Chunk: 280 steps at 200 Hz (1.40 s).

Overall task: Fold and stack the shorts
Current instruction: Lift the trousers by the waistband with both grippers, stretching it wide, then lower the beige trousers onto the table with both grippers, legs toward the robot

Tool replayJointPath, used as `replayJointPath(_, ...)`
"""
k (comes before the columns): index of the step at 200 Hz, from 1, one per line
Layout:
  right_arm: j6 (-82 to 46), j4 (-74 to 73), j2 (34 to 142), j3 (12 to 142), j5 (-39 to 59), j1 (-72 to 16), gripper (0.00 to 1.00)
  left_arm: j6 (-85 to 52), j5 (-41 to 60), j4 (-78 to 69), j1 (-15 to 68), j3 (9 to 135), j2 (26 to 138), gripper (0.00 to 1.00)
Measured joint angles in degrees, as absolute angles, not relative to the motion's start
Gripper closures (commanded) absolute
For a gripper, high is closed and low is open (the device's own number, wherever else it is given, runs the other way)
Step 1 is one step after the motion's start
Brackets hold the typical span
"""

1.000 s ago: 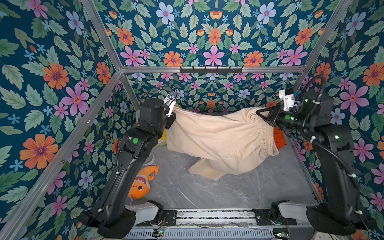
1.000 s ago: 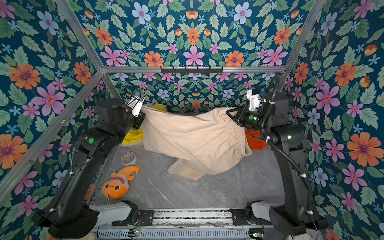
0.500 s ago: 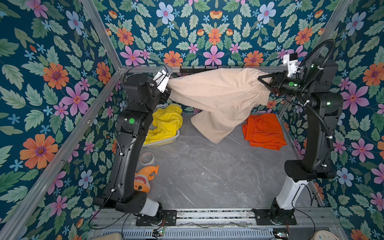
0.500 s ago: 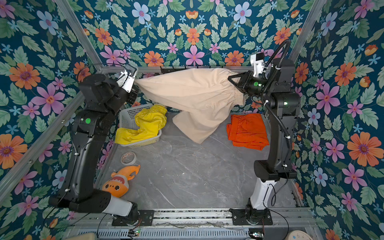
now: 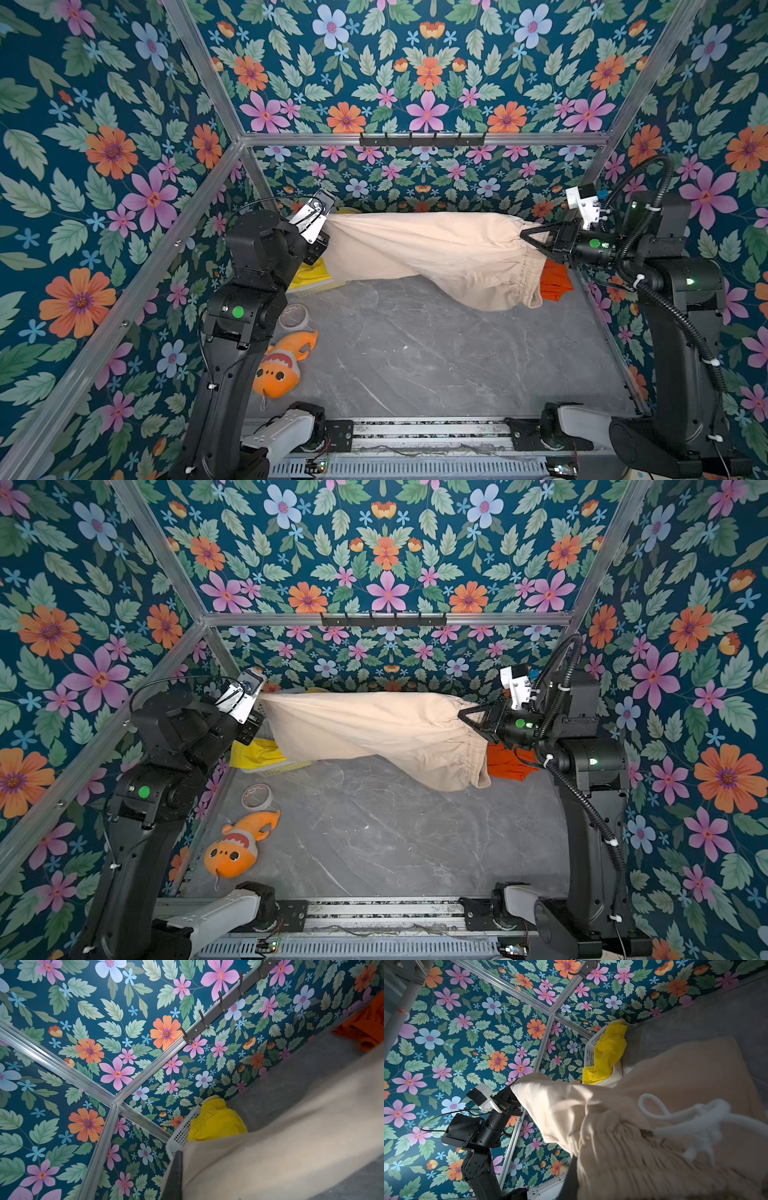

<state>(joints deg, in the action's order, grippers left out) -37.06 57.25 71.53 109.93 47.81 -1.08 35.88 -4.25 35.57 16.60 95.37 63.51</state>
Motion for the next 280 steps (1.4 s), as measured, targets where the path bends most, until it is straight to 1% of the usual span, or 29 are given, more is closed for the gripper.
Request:
replayJointPath(24, -37.0, 57.1, 75.3, 113.7, 47.8, -1.1, 1.00, 35.9, -5.2, 35.8, 16.5, 100.5, 69.3, 1.00)
replayJointPath(59, -37.0, 54.9, 86.7, 122.3, 47.6, -0.7, 1.00, 35.9, -4.4, 35.4, 15.4, 113.7, 82.5, 1.00)
replayJointPath(71, -37.1, 54.3, 91.7, 127.7, 47.8, -0.3, 1.00, 36.1, -3.8, 35.4, 14.9, 119.0, 87.3, 1.00)
replayJointPath(90, -37.1, 53.7, 102.2, 141.7, 48.3, 0.1, 1.00, 36.3, -2.9, 34.3, 14.4, 127.3, 93.8, 1.00)
replayJointPath(102, -37.4, 54.5, 108.7, 152.0, 48.6, 0.3, 1.00, 36.4, -2.1, 33.0, 14.3, 130.1, 95.5, 1.00)
replayJointPath(113, -37.6, 55.1, 112.5, 159.3, 49.1, 0.5, 1.00, 36.6, -1.3, 31.4, 14.3, 130.8, 95.5, 1.00)
replayJointPath(121, -37.9, 55.3, 113.3, 161.8, 49.5, 0.6, 1.00, 37.1, -1.0, 30.0, 14.4, 129.7, 94.4, 1.00)
replayJointPath(129, -37.9, 55.4, 112.7, 161.7, 49.9, 0.7, 1.00, 37.7, 0.3, 28.6, 14.4, 126.8, 92.2, 1.00)
replayJointPath(145, -37.1, 54.8, 107.2, 152.7, 51.1, 0.4, 1.00, 38.1, 1.6, 24.9, 14.4, 117.1, 85.7, 1.00)
replayJointPath(155, -36.7, 52.9, 101.9, 141.7, 51.7, 0.2, 1.00, 39.1, 2.4, 23.2, 14.4, 110.3, 81.5, 1.00)
replayJointPath(167, -36.8, 49.2, 93.9, 124.9, 52.2, 0.2, 1.00, 39.2, 3.8, 21.8, 14.4, 102.4, 76.8, 1.00)
replayJointPath(182, -37.3, 46.7, 85.0, 106.3, 52.2, 0.4, 1.00, 39.3, 5.4, 22.9, 14.4, 93.2, 71.8, 1.00)
replayJointPath(217, -38.7, 42.1, 72.5, 76.6, 53.2, 0.2, 1.00, 39.3, 9.8, 29.1, 14.5, 74.1, 63.6, 1.00)
replayJointPath(245, -40.3, 41.9, 65.5, 58.7, 52.9, 0.4, 1.00, 38.9, 13.2, 35.6, 14.7, 63.3, 58.4, 1.00)
replayJointPath(280, -42.5, 43.0, 59.3, 43.9, 53.8, 0.2, 1.00, 39.0, 14.2, 41.0, 15.5, 56.1, 55.0, 1.00)
